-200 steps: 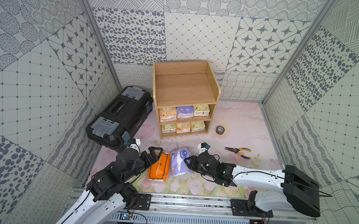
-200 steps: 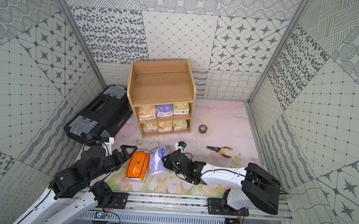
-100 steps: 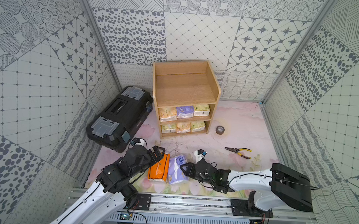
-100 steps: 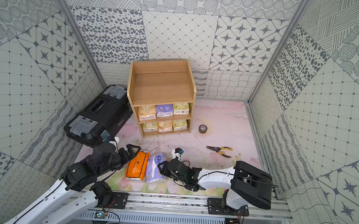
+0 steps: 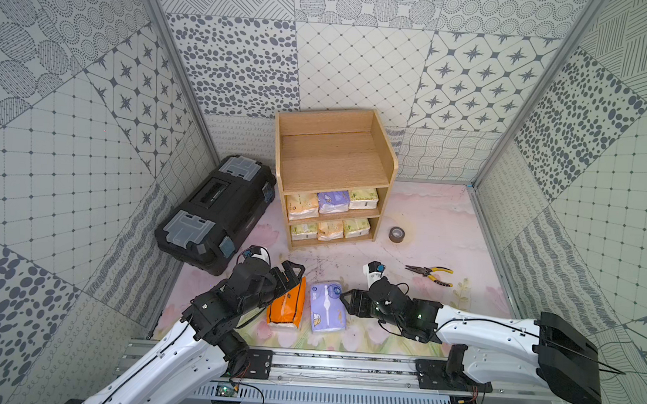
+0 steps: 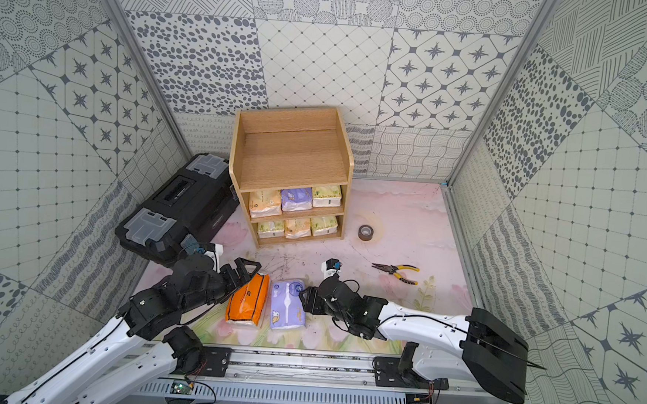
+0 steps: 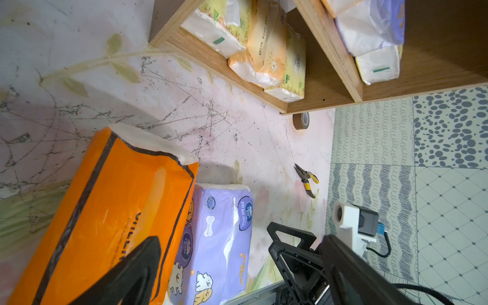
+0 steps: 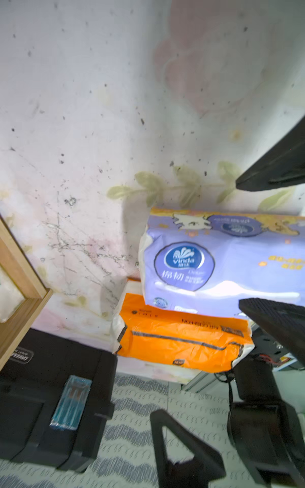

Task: Remove the tissue boxes from the shelf
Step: Place the box of tissues at the center of the board.

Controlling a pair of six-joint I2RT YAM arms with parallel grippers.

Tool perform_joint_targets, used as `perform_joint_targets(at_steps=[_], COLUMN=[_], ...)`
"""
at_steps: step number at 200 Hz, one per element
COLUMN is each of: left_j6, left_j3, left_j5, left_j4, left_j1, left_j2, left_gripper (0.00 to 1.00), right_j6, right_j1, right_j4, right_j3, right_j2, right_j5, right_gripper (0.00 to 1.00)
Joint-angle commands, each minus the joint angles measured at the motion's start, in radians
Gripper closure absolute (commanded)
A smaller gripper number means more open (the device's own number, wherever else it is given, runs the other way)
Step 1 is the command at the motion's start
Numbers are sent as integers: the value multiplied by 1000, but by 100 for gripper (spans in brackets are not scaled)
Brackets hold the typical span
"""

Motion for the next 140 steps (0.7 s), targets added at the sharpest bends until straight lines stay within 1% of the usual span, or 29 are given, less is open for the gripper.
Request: perform_joint_targets(at_steps=[1, 28, 41, 59, 77, 100, 140], left_j6=[22, -2, -22, -86, -124, -159, -156], left_j3=[-11, -13, -21, -62, -114, -136, -142], left_j5=[53, -2, -41, -88, -101, -118, -122], left_j4=[68, 27, -4, -41, -13, 26, 37], left_j1=[0, 0, -2, -1, 0, 0, 0], left_j2=[-3, -44, -70, -117, -165, -187, -185], left_gripper=[0, 1, 1, 1, 1, 2, 6], right_j6=[-62, -66, -63, -38, -36, -42, -29], right_j1=[-8, -16, -18, -17, -18, -17, -13], right_j4=[-12, 77, 106, 213, 251, 266, 272], right_j3=[38, 72, 79, 54, 63, 98, 136], right_j2=[36, 114, 137, 162, 194, 225, 255], right_j5=[-99, -180, -184, -191, -208, -243, -256], right_gripper=[40, 47, 51, 57, 60, 63, 67])
